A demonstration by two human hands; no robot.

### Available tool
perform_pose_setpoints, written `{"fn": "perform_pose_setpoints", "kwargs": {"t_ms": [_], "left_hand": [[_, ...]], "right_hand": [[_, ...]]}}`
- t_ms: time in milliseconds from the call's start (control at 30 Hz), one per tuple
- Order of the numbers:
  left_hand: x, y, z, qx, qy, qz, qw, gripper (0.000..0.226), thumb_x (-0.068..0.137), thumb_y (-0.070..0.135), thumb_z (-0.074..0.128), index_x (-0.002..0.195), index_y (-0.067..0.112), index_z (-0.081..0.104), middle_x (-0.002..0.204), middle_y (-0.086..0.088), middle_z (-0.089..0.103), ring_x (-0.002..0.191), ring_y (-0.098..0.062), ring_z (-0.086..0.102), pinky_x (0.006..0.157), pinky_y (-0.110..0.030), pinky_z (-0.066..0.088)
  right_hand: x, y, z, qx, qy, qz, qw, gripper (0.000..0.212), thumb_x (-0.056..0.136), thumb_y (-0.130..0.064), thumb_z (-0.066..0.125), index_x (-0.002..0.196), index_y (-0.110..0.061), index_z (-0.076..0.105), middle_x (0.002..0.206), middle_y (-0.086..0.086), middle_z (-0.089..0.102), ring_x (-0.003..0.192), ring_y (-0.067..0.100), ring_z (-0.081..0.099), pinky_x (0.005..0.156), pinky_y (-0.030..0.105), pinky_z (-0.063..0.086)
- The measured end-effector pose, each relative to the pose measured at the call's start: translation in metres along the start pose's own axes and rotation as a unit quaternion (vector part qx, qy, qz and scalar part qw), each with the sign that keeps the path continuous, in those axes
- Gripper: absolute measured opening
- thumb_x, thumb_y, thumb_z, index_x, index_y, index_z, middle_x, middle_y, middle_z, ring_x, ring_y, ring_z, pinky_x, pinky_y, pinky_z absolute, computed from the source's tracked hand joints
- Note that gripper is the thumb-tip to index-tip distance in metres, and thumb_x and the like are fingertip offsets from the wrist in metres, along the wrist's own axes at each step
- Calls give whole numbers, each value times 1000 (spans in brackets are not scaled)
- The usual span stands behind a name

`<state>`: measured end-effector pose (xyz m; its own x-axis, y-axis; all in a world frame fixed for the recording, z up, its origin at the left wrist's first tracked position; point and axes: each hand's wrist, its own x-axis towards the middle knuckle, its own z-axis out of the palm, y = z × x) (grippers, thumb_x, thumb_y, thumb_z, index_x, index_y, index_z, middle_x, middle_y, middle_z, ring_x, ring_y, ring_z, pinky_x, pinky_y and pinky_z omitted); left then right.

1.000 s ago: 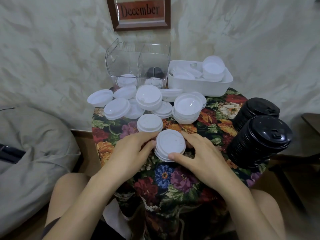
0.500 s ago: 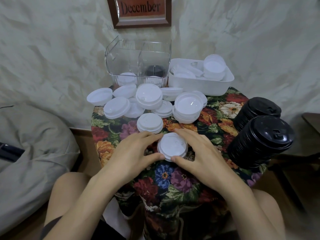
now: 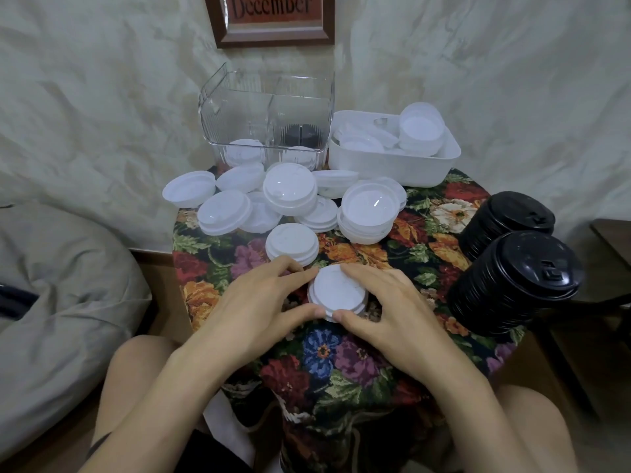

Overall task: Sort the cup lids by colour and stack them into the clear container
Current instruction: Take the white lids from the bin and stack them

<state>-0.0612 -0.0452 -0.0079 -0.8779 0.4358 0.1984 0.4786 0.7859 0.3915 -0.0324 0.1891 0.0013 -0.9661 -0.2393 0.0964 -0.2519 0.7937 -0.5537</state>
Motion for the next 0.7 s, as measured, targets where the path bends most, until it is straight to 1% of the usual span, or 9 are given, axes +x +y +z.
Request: {"fn": "perform_pose_setpoints", "kwargs": {"t_ms": [100,167,200,233,300,333,400,533,700], "left_hand": [[4,-3,-2,-44,95,-19,994,50,92,64,58,132,35,67,108,22,56,79,4,52,69,-27,46],[9,-7,-4,-26,171,-48,984,39,93,50,69,126,29,69,110,16,60,80,-2,56,70,-36,52],[12,-10,-5,-20,182,-71,981,42,92,48,71,130,29,67,115,14,59,83,-8,59,72,-37,52],[15,-12,-5,-16,175,-94,980,50,91,50,70,136,31,62,122,14,58,87,-12,62,75,-37,52],[22,-15,-4,2,141,-130,981,65,90,59,67,147,33,51,142,12,52,105,-18,64,85,-40,52],[24,-16,-3,16,126,-141,982,68,90,62,65,150,33,48,150,10,48,115,-20,62,91,-42,51],[26,-15,-1,33,119,-146,982,63,92,61,64,147,33,53,156,7,46,128,-22,57,97,-44,50],[24,-15,-1,31,134,-129,982,43,94,52,66,132,33,67,151,12,53,123,-21,60,93,-43,52],[16,-14,1,22,149,-107,983,27,95,43,69,121,34,72,143,14,59,119,-20,59,87,-38,48]], "right_hand": [[-1,-3,1,20,8,30,999,72,88,-54,72,151,-42,41,123,-42,34,126,-8,29,100,22,33],[0,-3,1,38,8,50,998,79,85,-57,74,153,-46,35,129,-29,39,128,-4,34,99,24,32],[0,-3,2,44,8,58,997,81,84,-58,74,153,-46,34,132,-23,39,127,-2,36,99,24,31],[0,-2,2,47,9,63,997,81,84,-59,74,153,-47,34,132,-22,38,125,-1,37,98,24,31],[-1,2,4,48,10,55,997,78,84,-59,74,151,-46,36,125,-32,37,121,-5,34,98,25,31],[-1,2,5,44,10,43,998,76,85,-58,74,150,-45,39,123,-39,35,122,-7,32,100,25,31],[-1,4,5,33,13,21,999,72,85,-58,74,149,-42,44,128,-42,37,130,-8,30,104,25,31],[-1,5,5,29,19,12,999,73,87,-59,72,151,-39,44,146,-28,41,138,-2,30,108,24,29],[-1,5,5,27,21,12,999,73,88,-59,70,153,-38,42,143,-26,41,135,-2,31,104,22,28]]}}
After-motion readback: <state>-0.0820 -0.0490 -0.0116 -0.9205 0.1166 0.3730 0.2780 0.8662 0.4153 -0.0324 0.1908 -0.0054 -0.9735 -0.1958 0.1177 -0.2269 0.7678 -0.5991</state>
